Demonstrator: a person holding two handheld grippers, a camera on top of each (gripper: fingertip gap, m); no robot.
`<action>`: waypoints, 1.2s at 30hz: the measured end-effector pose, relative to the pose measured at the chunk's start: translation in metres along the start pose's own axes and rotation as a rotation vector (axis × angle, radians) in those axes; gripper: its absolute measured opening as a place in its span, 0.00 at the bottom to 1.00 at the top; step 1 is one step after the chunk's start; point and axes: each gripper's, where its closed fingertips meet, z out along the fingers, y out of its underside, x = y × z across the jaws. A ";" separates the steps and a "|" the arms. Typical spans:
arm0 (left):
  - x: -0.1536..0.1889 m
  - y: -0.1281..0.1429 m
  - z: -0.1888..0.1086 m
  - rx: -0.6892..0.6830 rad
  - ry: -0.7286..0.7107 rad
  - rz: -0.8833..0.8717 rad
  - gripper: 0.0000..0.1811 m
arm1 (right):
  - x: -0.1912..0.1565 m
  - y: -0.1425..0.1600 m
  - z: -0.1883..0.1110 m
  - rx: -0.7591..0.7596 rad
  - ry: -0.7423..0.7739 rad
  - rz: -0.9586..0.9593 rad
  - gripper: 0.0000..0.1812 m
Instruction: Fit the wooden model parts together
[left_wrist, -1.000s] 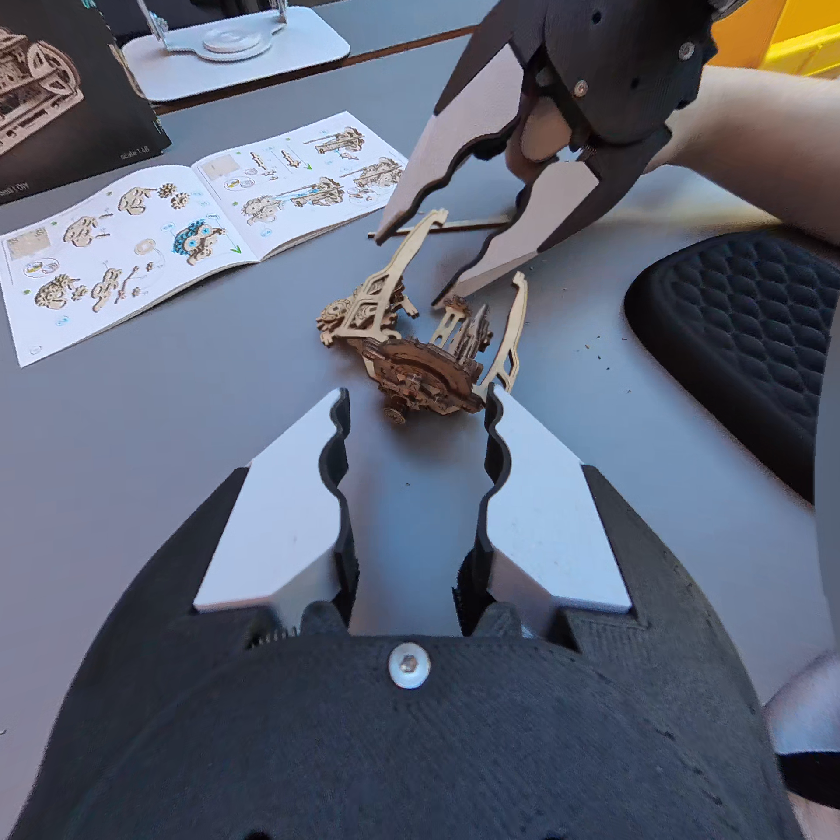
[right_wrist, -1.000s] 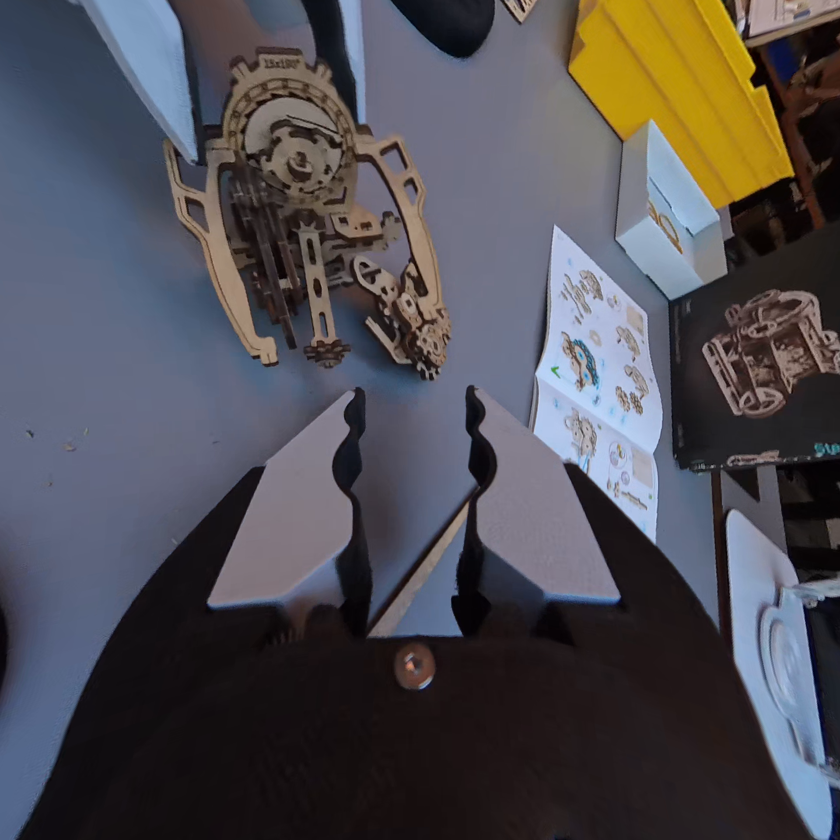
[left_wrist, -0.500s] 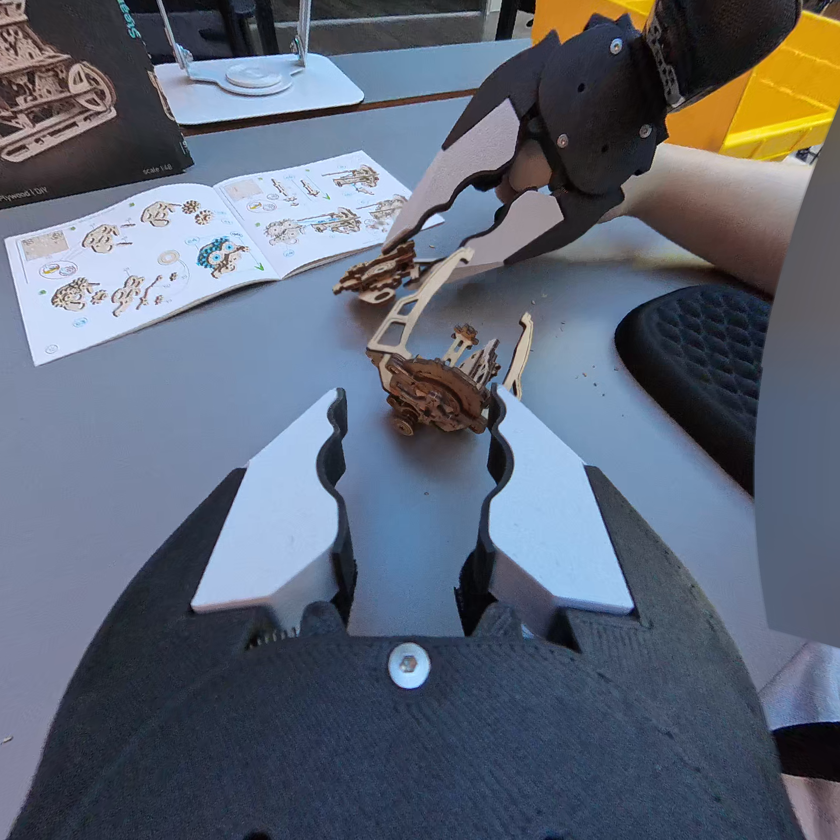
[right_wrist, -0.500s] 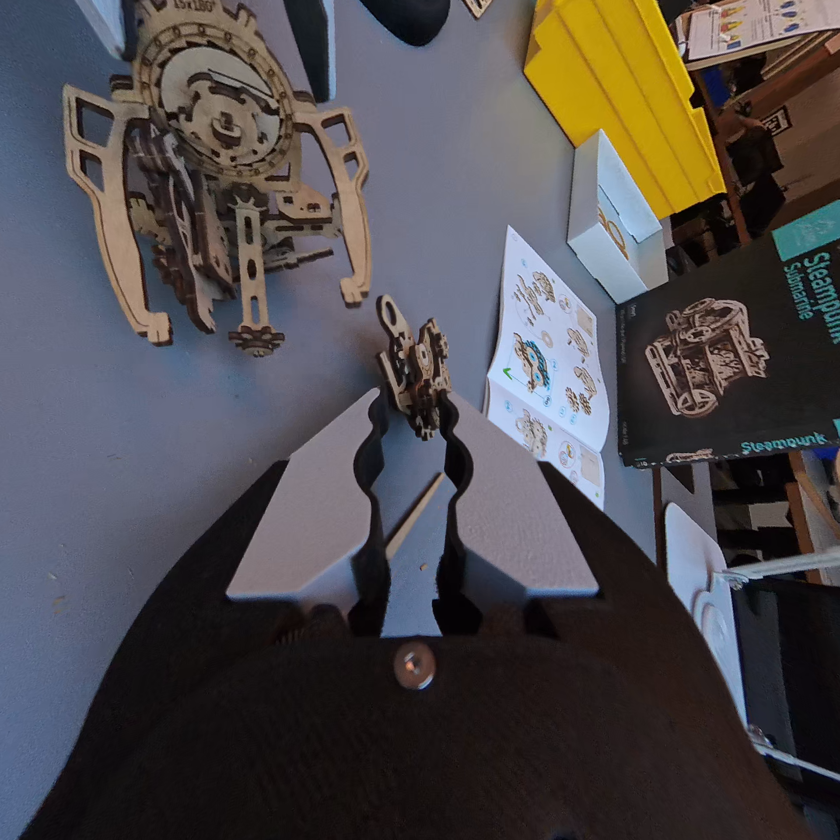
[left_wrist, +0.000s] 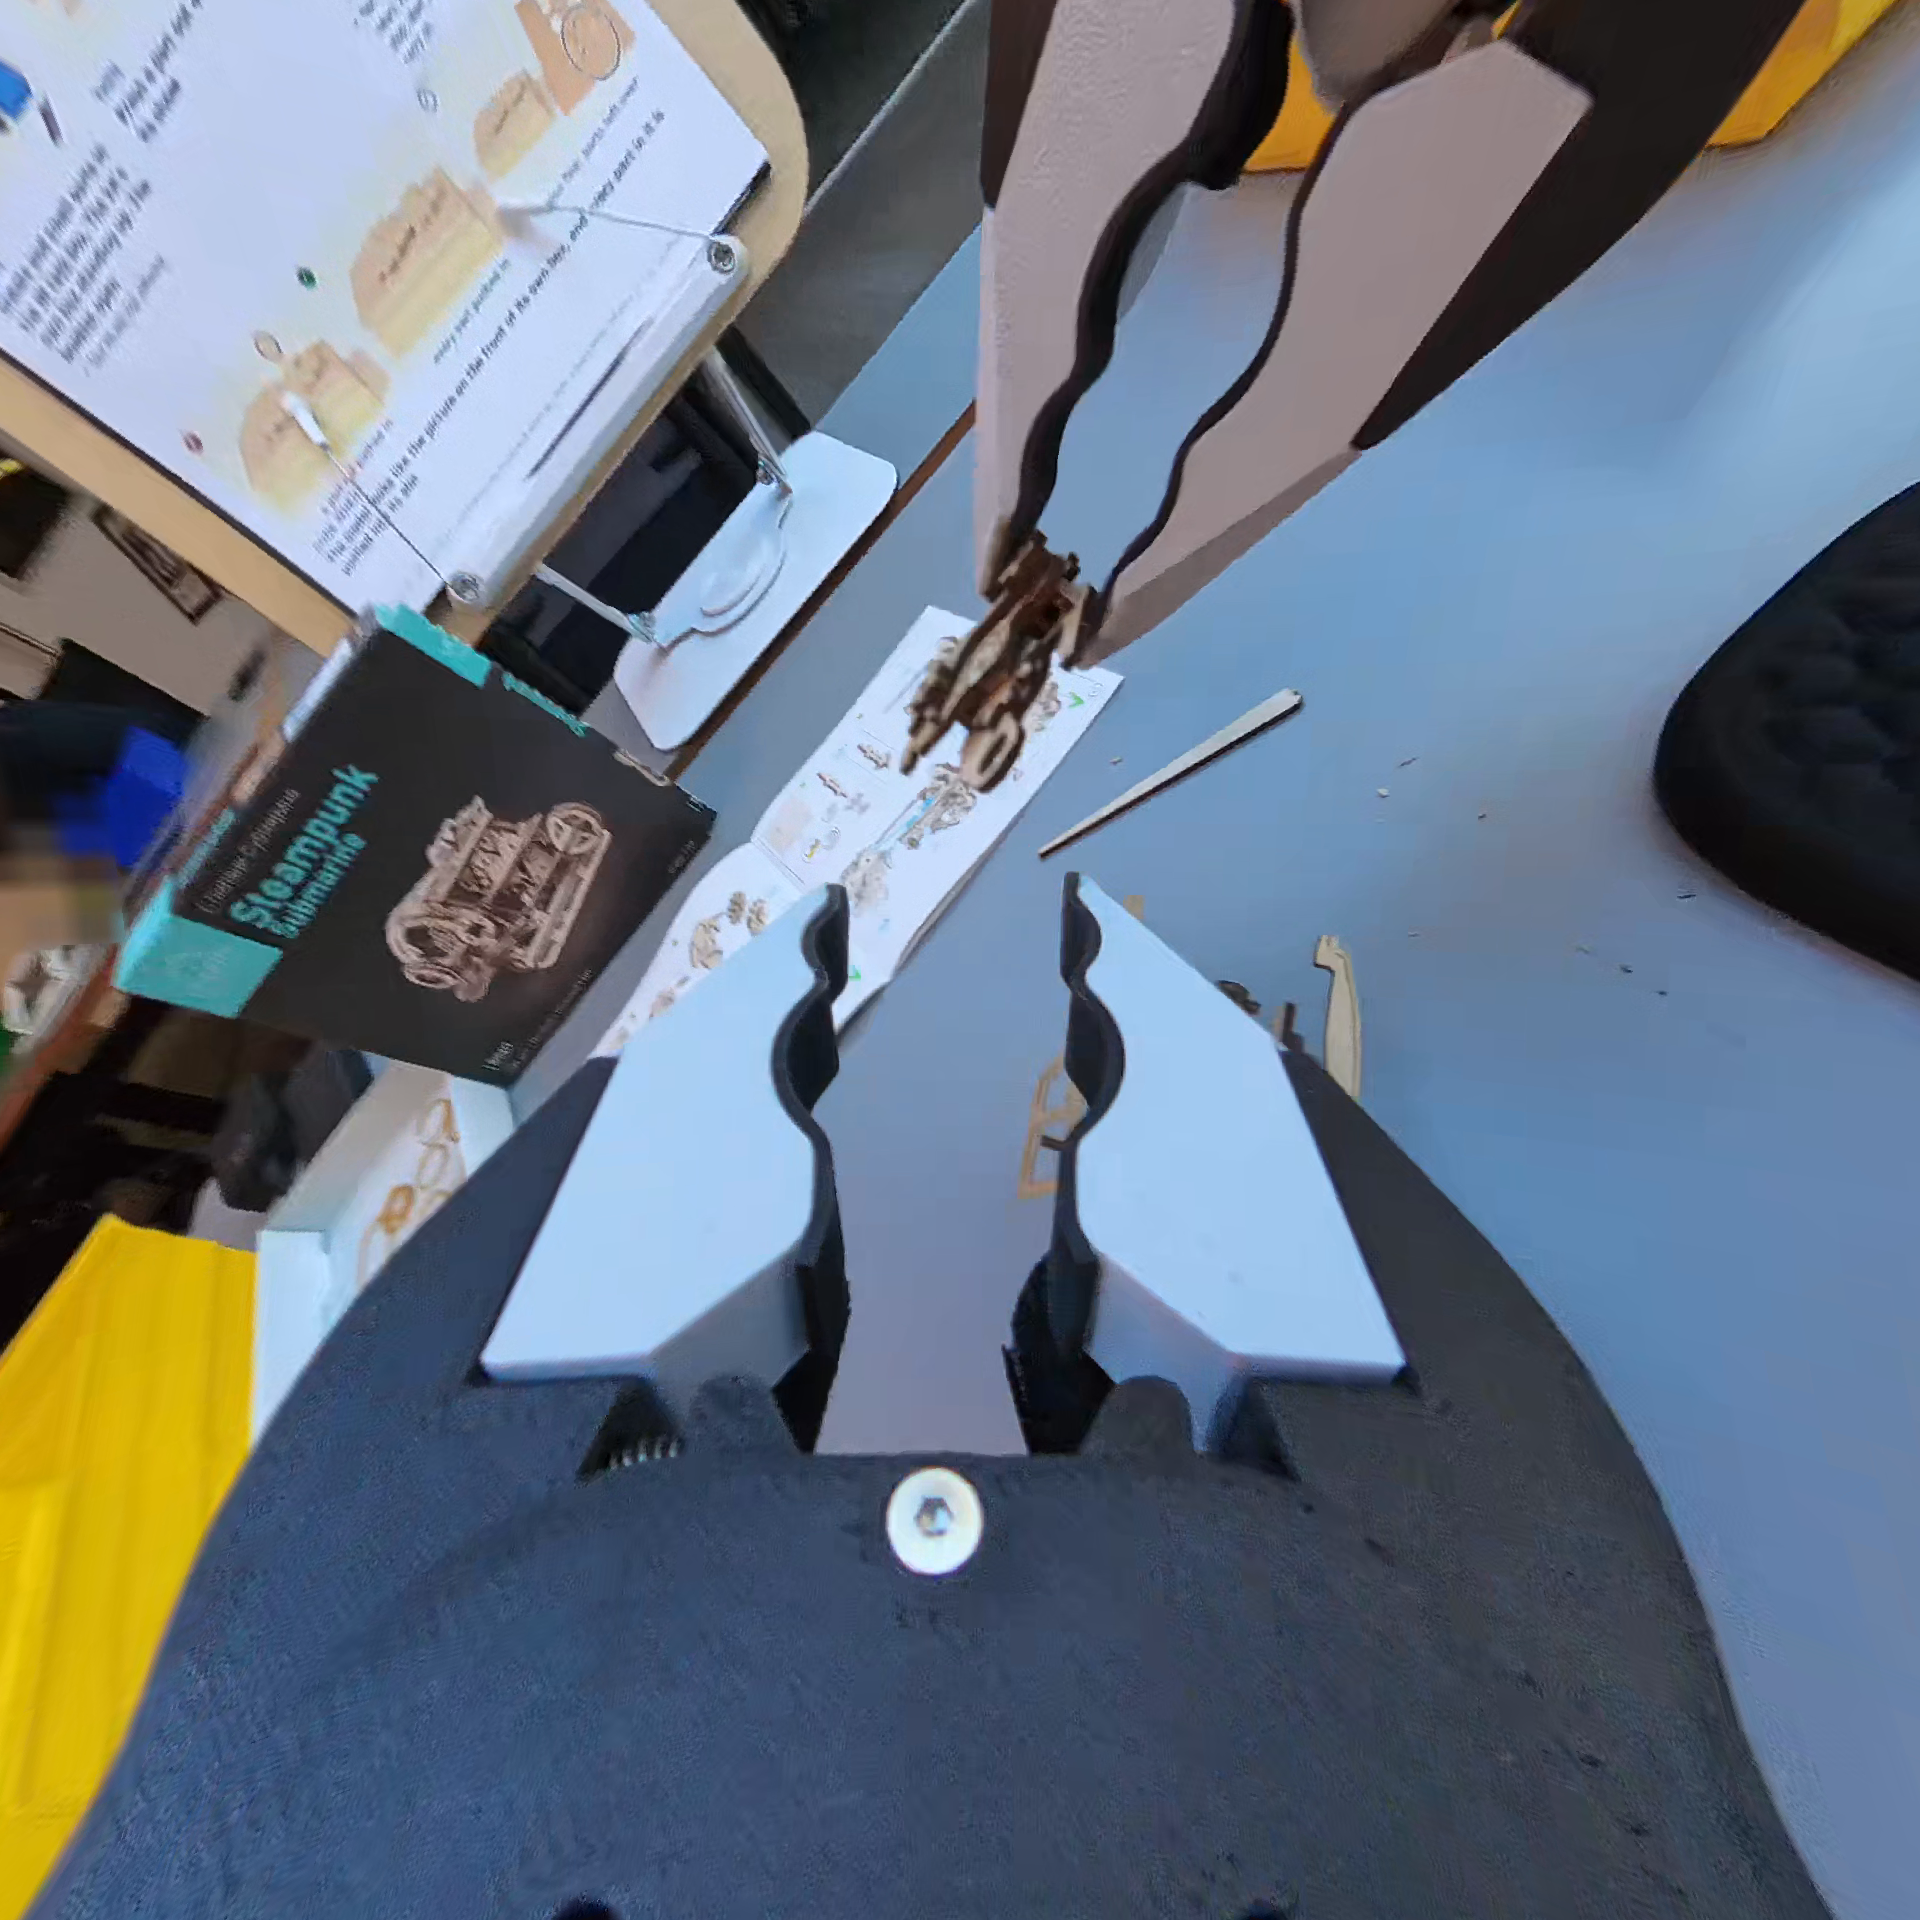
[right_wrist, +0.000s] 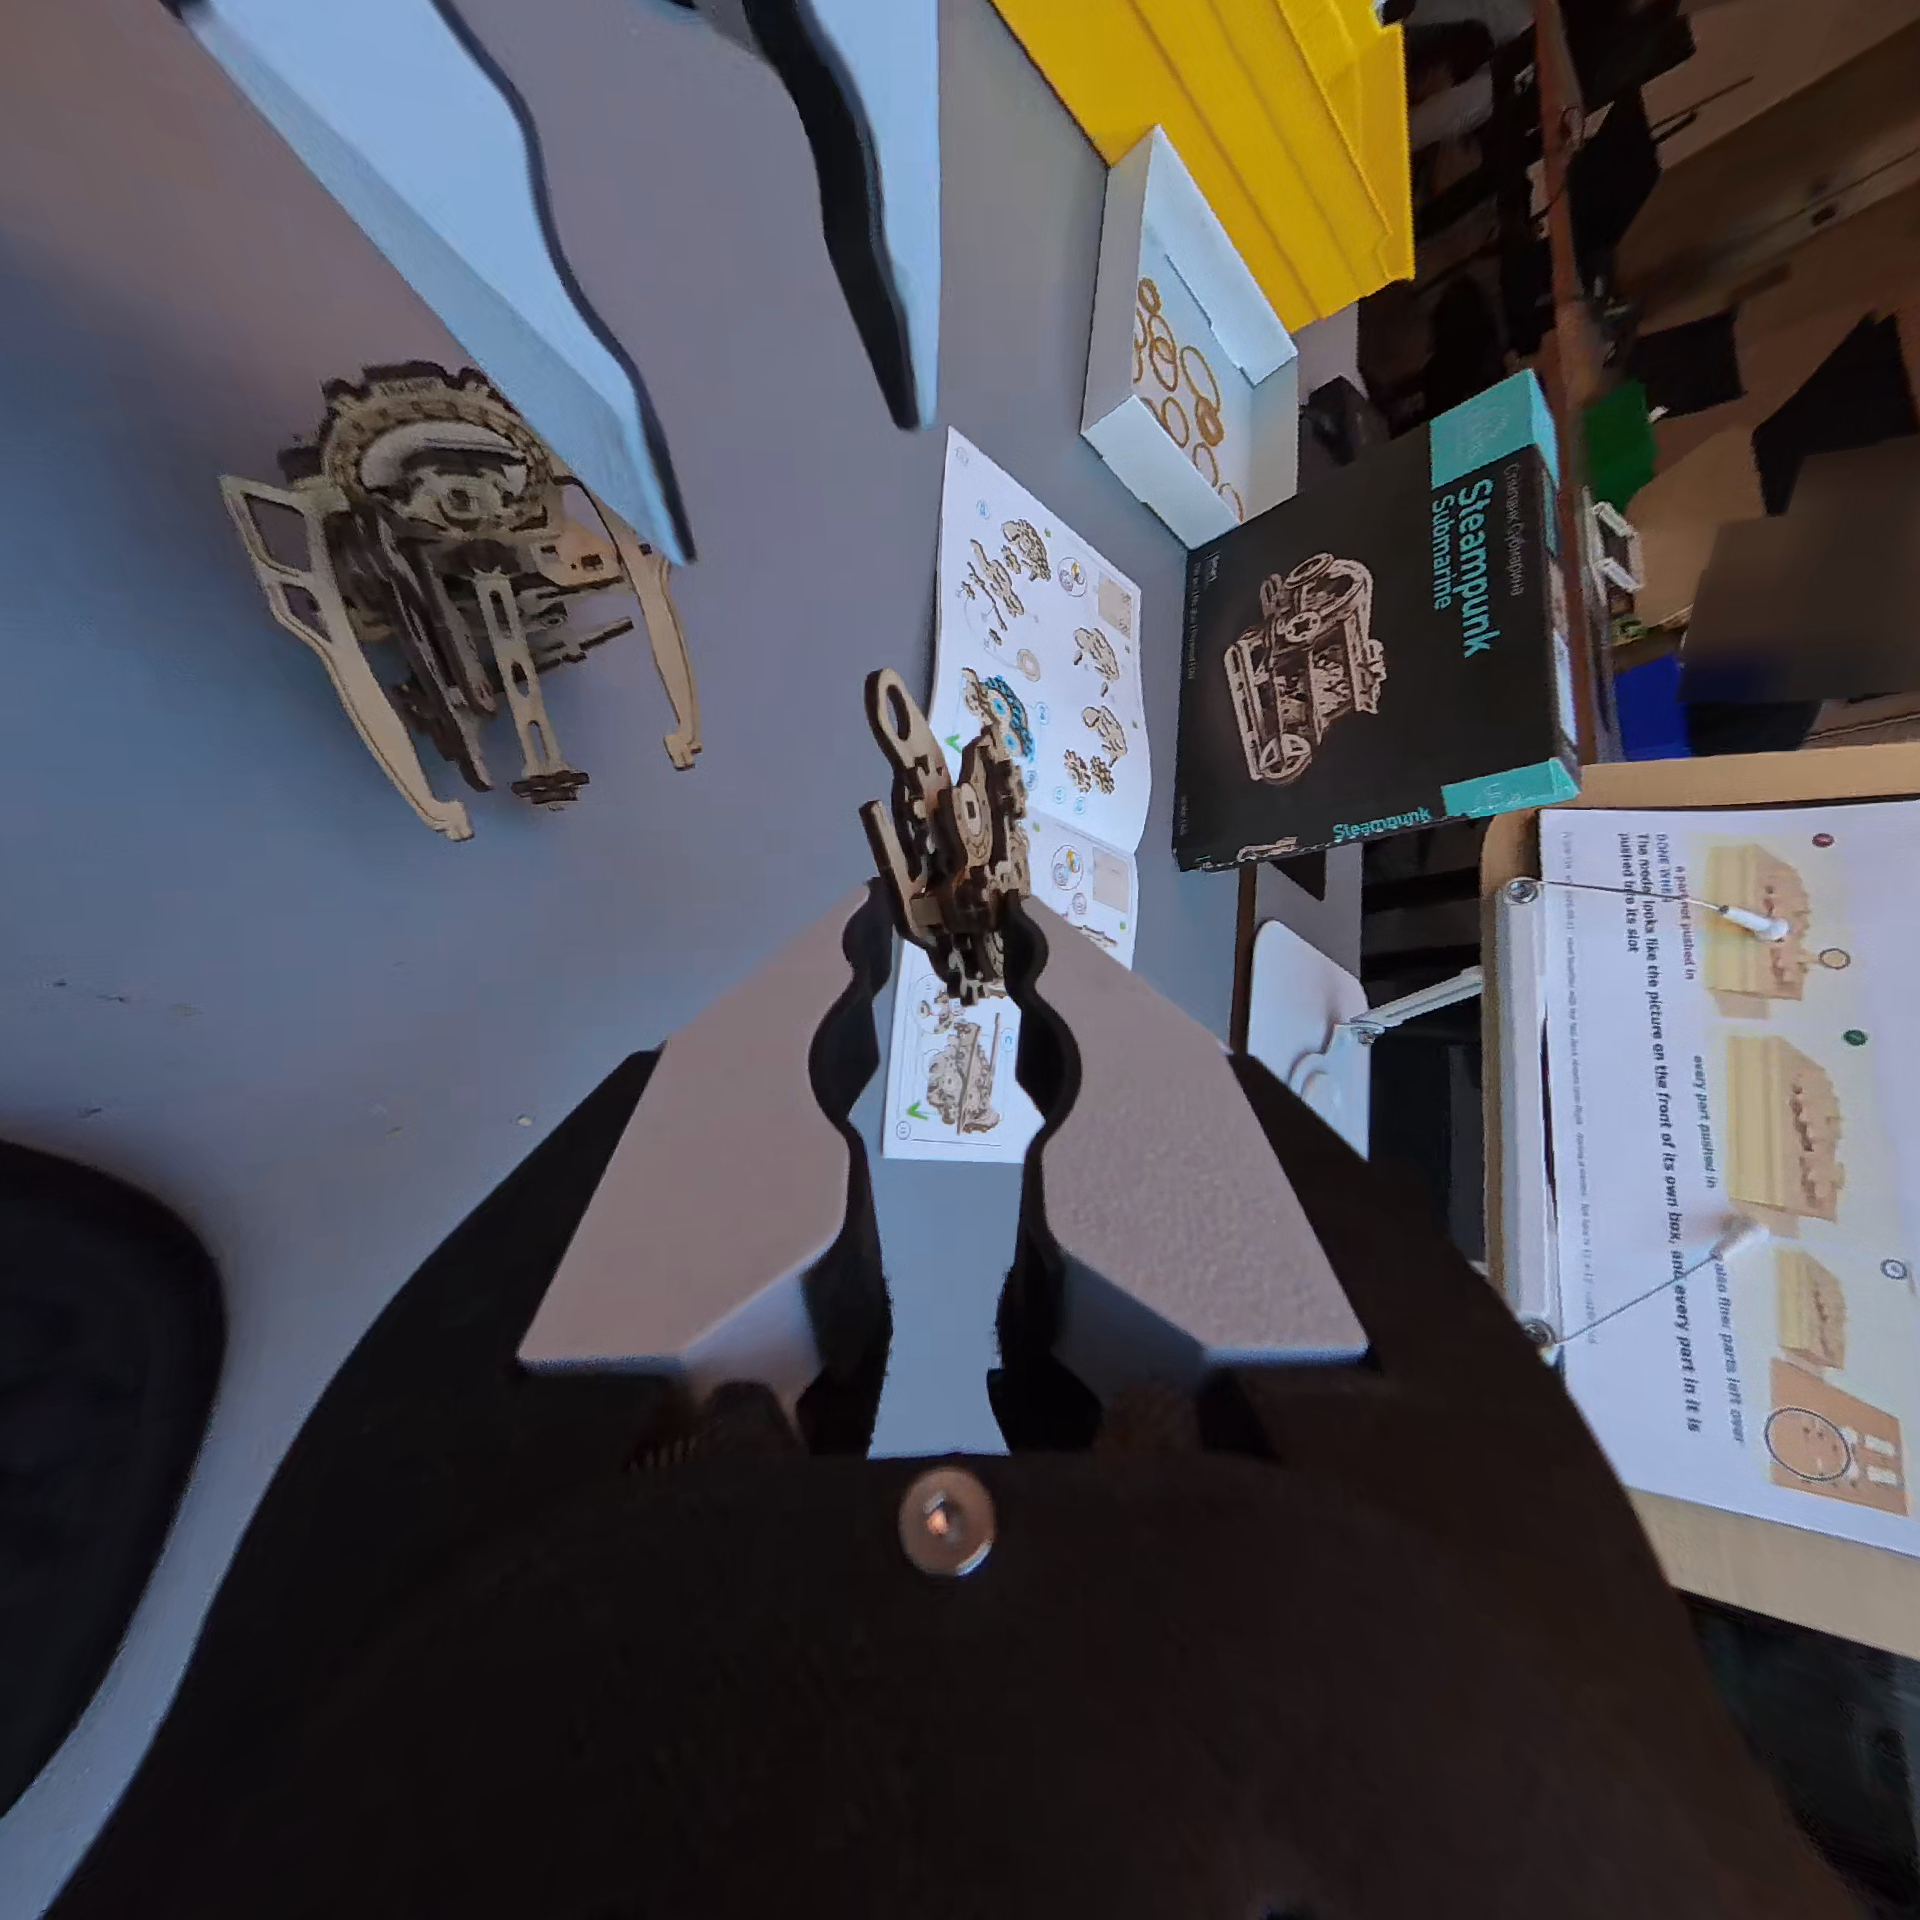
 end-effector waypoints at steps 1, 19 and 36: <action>0.000 -0.005 0.004 -0.005 -0.019 0.051 0.22 | -0.005 -0.002 -0.004 -0.005 -0.037 0.019 0.11; 0.008 -0.023 -0.013 0.080 -0.067 0.034 0.00 | -0.008 -0.040 -0.037 0.288 -0.250 0.225 0.21; -0.018 0.040 -0.057 0.383 0.138 -0.492 0.00 | -0.054 -0.016 0.072 0.383 -0.945 0.353 0.10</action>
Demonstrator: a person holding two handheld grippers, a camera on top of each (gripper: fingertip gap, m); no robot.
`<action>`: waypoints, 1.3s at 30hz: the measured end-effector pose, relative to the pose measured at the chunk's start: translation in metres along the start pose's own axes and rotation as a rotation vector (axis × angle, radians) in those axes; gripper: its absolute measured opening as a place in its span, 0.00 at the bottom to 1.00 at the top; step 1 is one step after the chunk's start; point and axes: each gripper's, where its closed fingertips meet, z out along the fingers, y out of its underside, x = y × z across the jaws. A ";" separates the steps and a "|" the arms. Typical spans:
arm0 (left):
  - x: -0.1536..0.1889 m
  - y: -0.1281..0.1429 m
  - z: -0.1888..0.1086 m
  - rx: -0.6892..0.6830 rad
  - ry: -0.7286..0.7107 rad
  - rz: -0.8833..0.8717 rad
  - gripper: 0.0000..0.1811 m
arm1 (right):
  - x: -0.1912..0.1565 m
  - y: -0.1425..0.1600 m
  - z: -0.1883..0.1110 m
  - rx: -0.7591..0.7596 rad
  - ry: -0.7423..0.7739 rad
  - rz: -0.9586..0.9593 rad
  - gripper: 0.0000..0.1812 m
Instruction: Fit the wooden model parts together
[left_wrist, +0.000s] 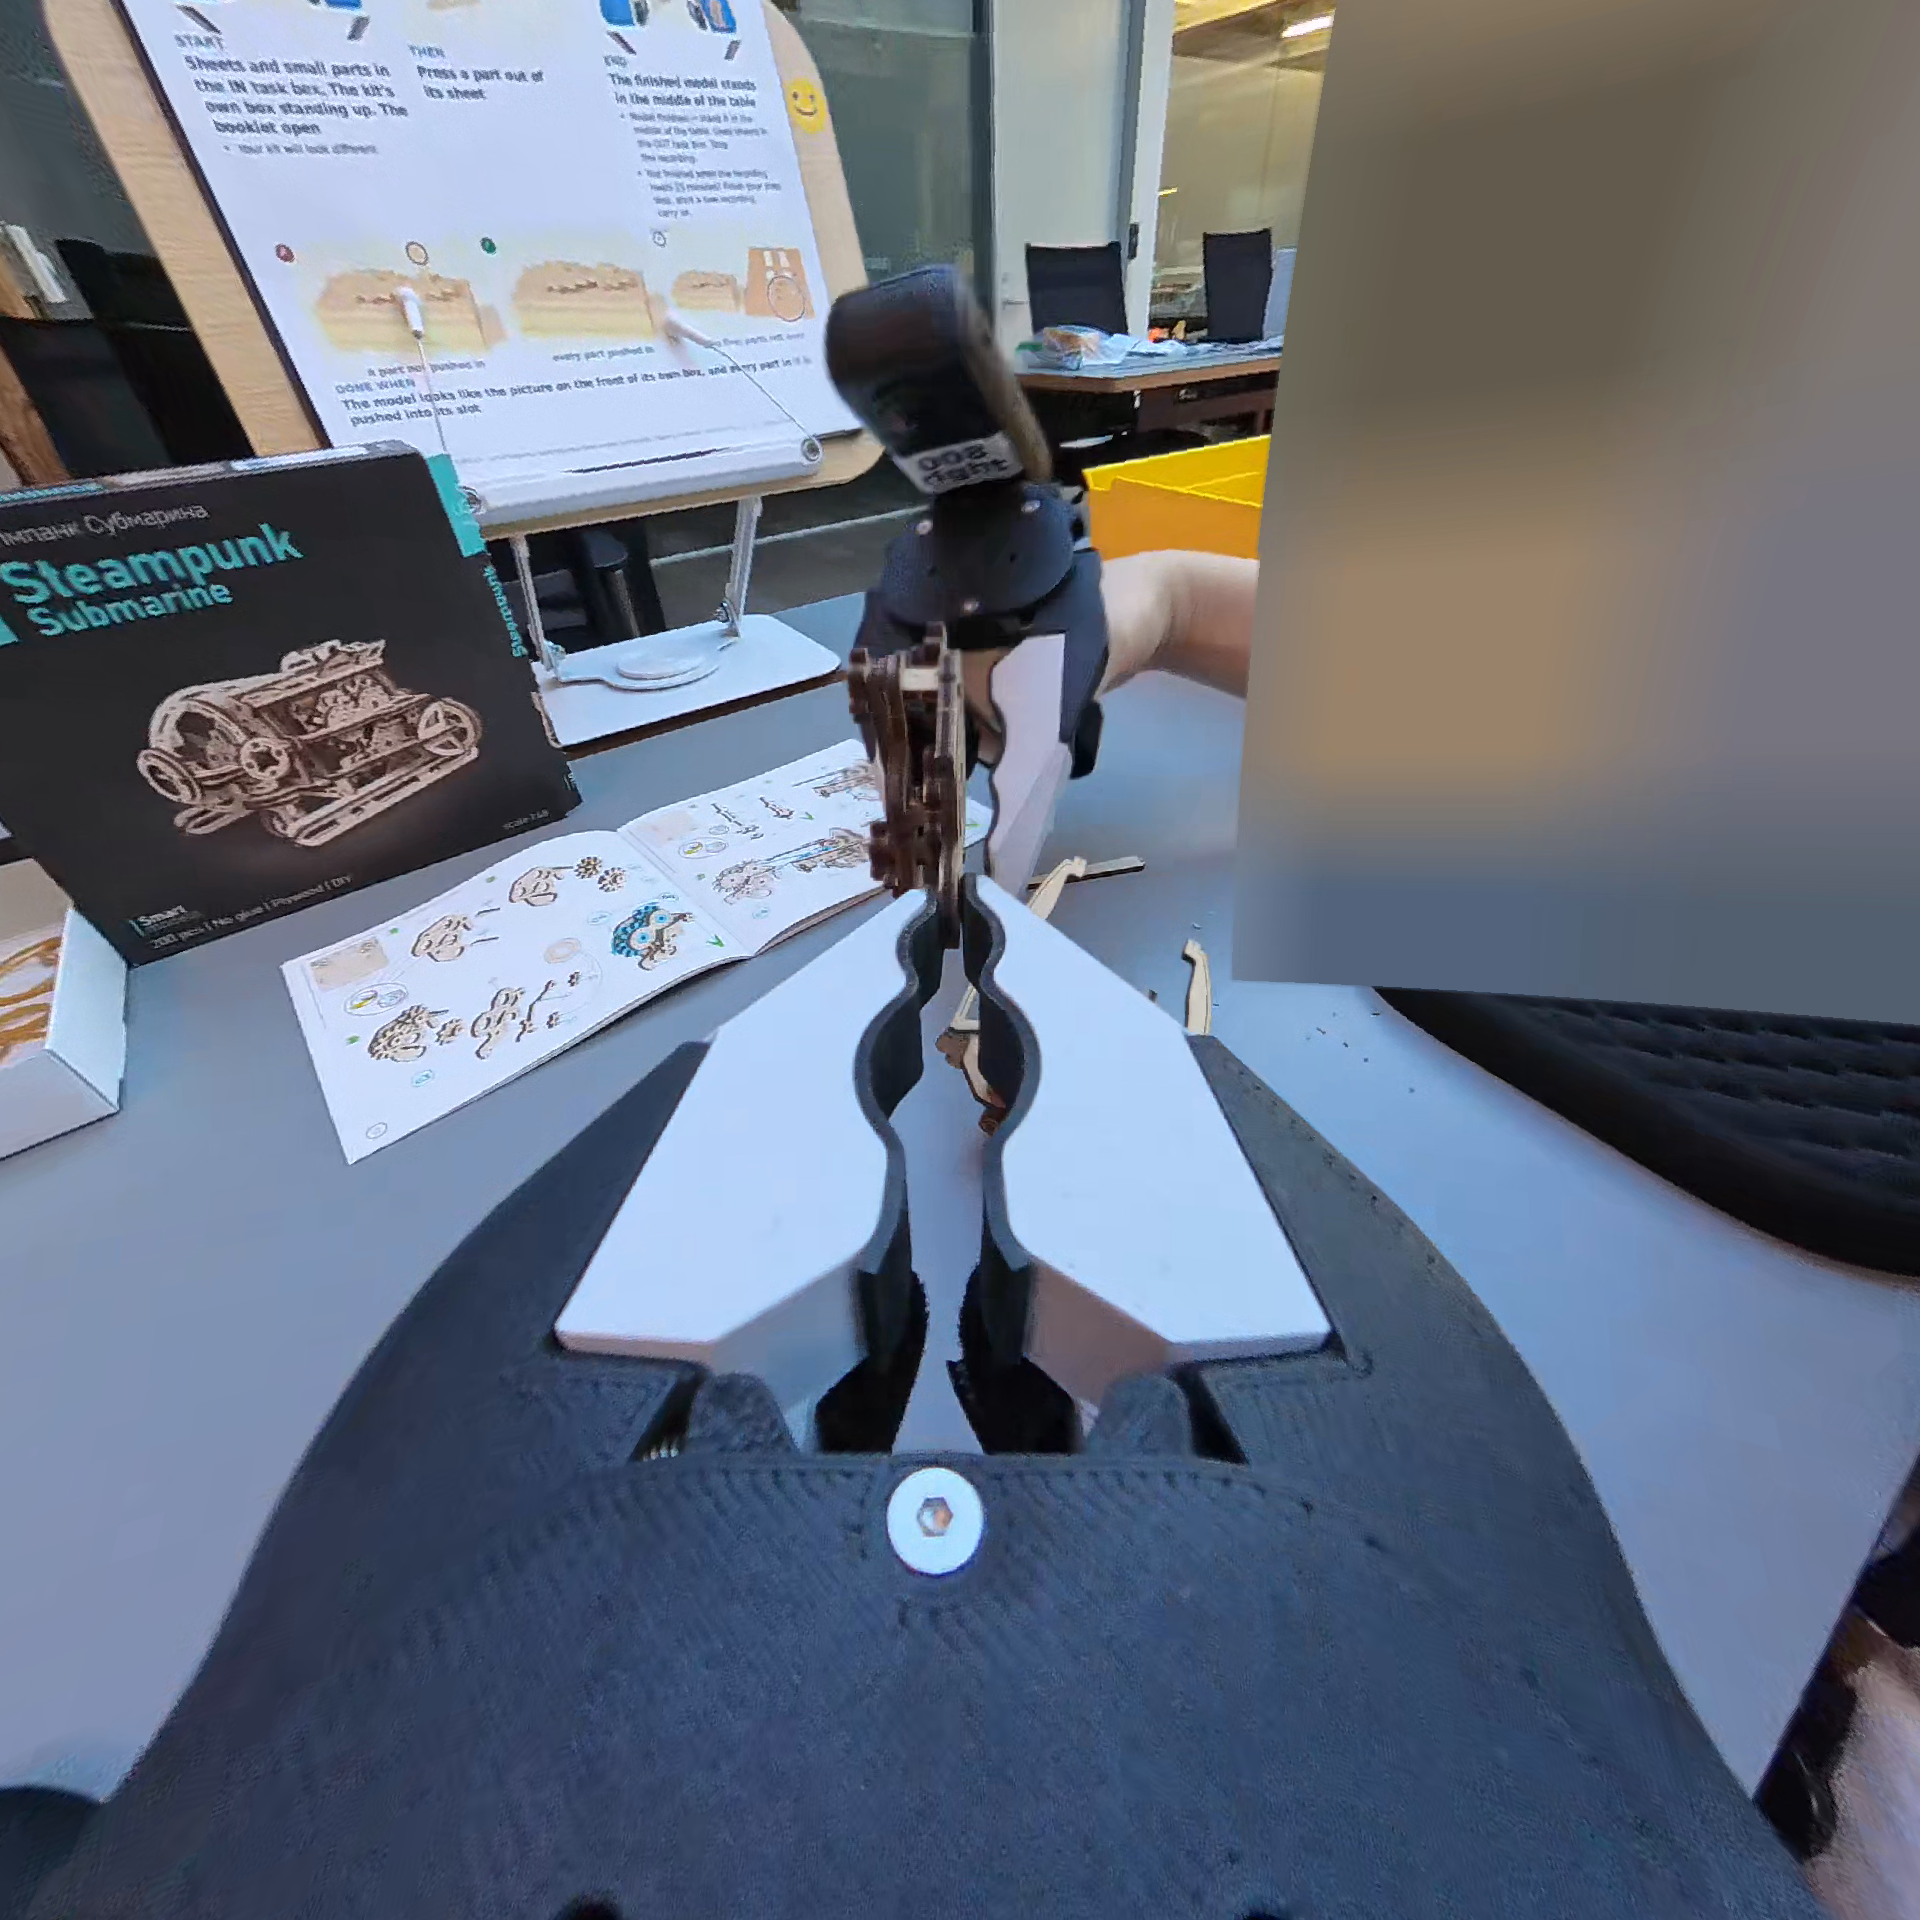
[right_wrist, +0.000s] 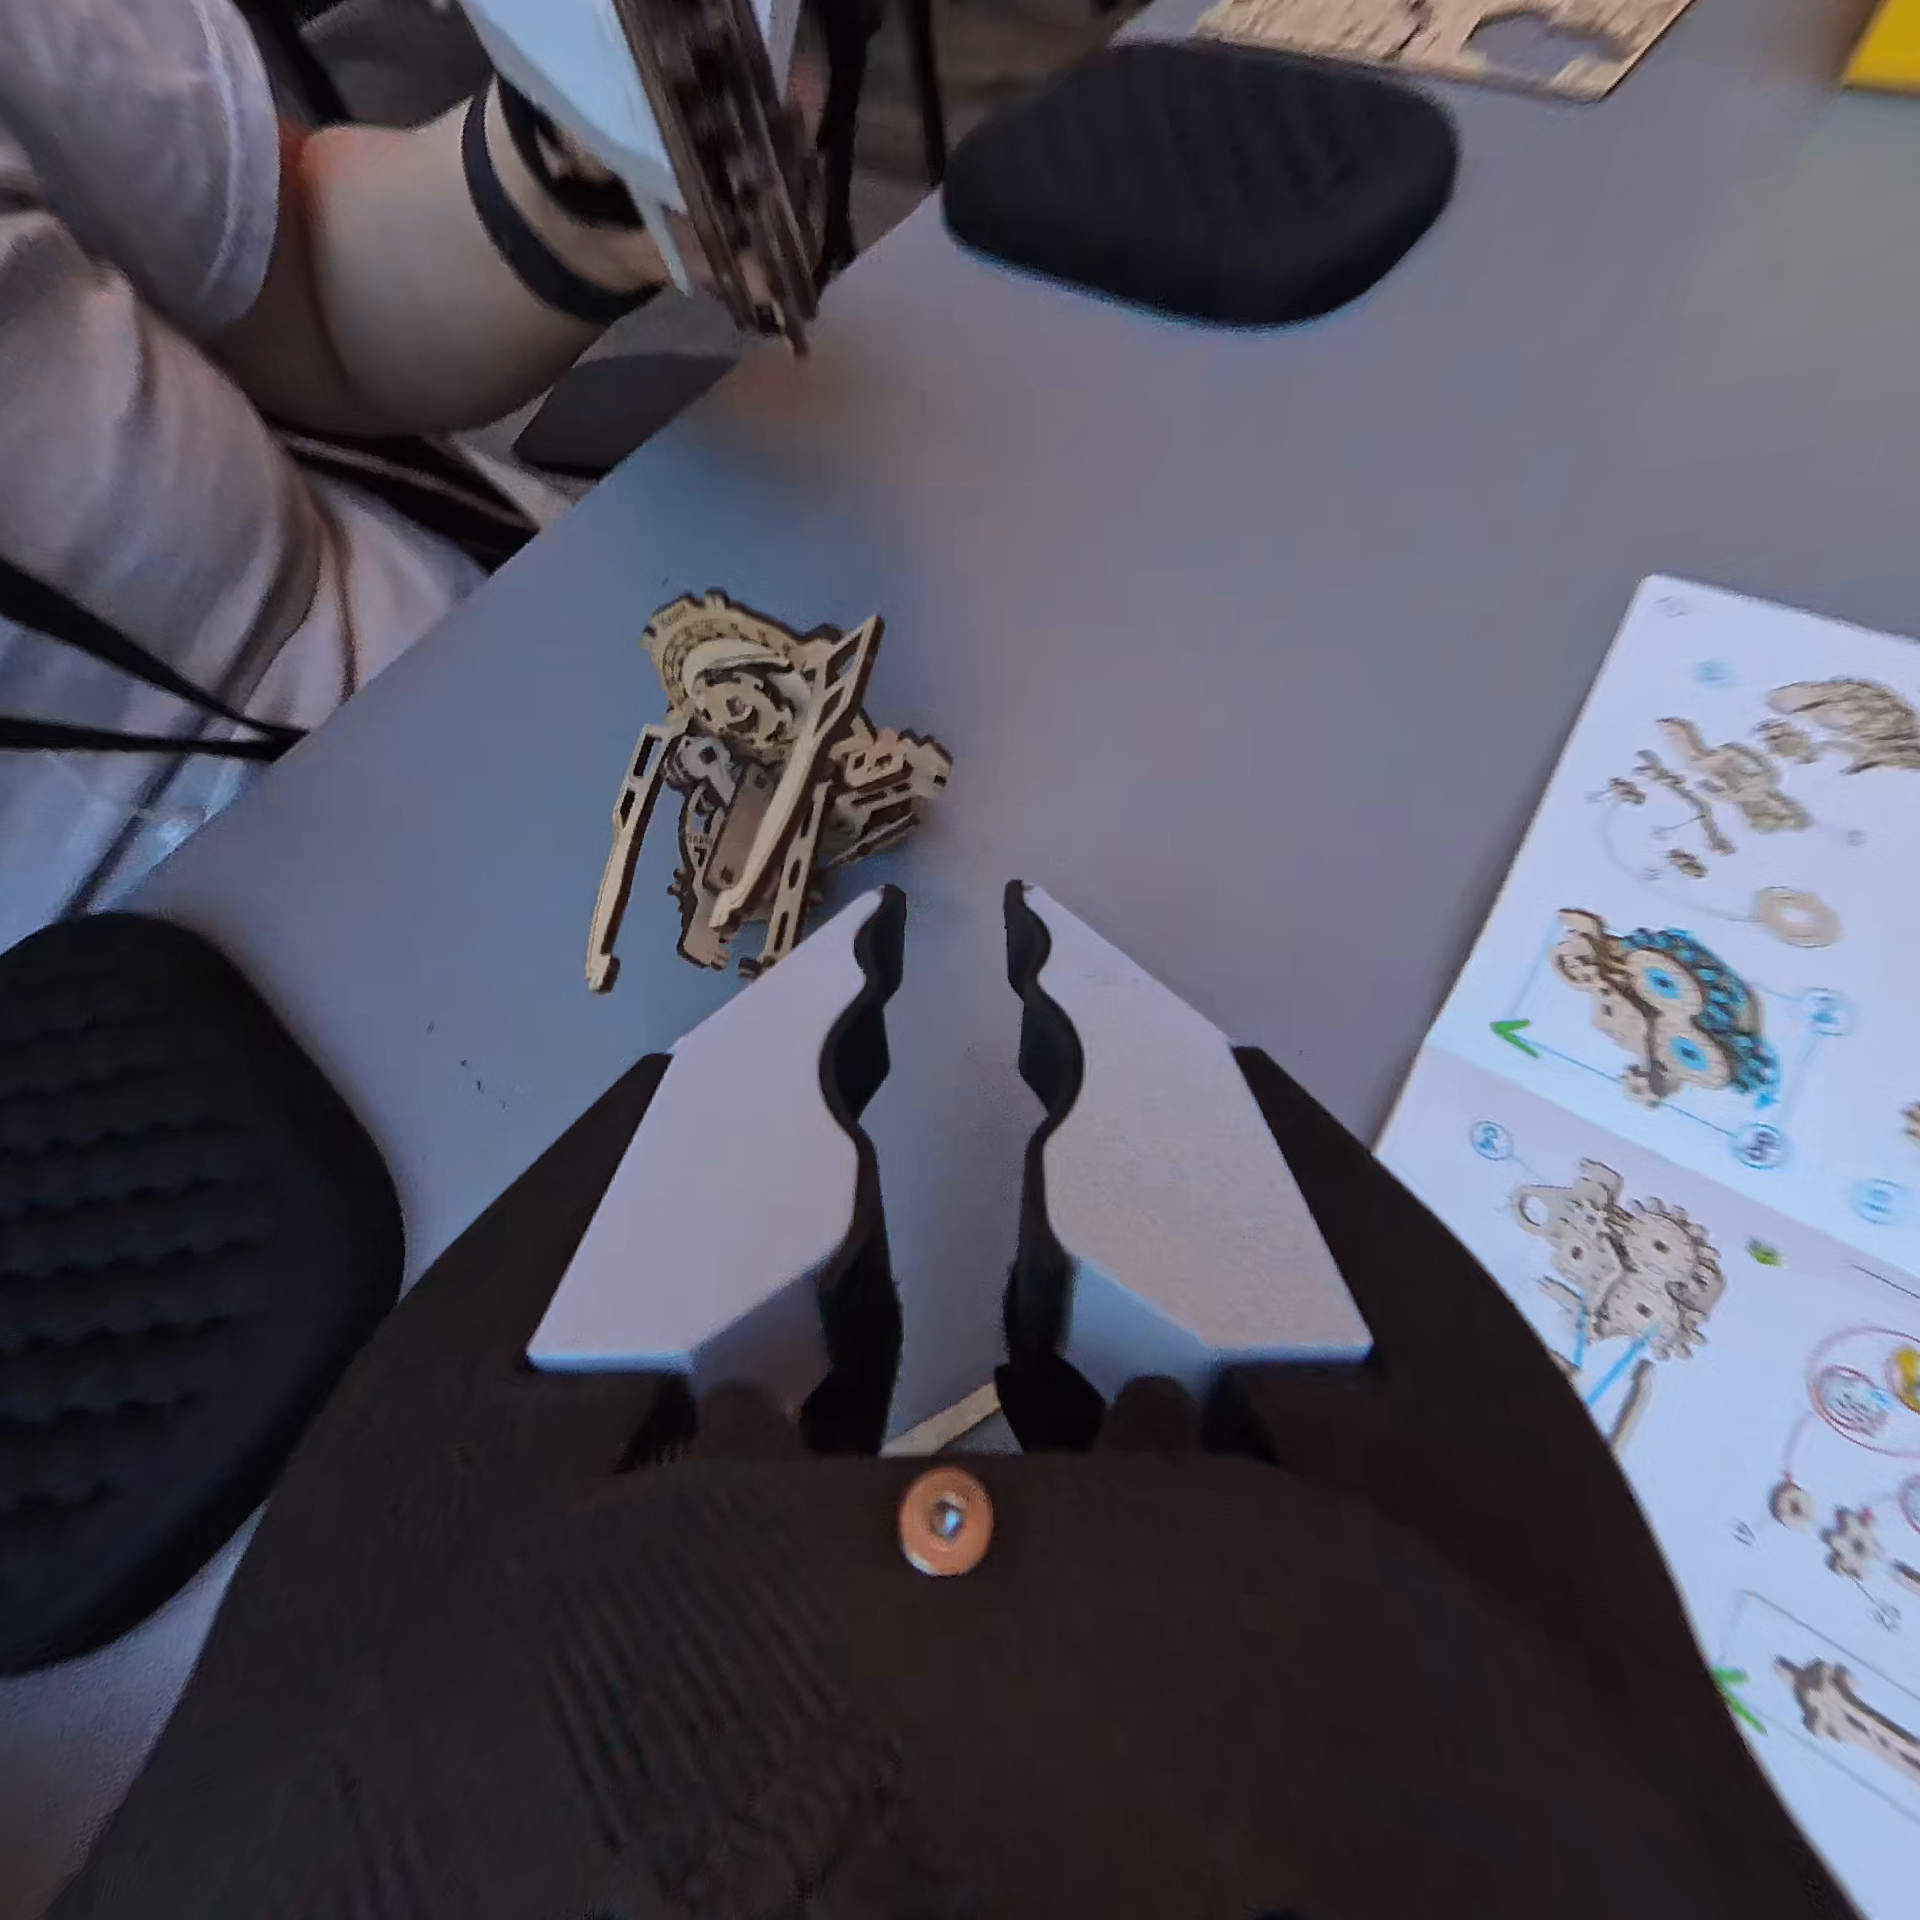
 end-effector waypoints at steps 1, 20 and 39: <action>-0.001 0.001 0.000 0.006 0.017 -0.006 0.00 | 0.000 0.007 0.005 -0.057 -0.049 0.020 0.11; -0.018 0.012 0.000 0.050 0.100 -0.121 0.00 | -0.013 0.005 0.042 -0.110 -0.473 0.243 0.12; 0.022 0.035 0.026 -0.040 0.099 -0.122 0.00 | -0.015 0.012 0.035 -0.018 -0.275 0.290 0.04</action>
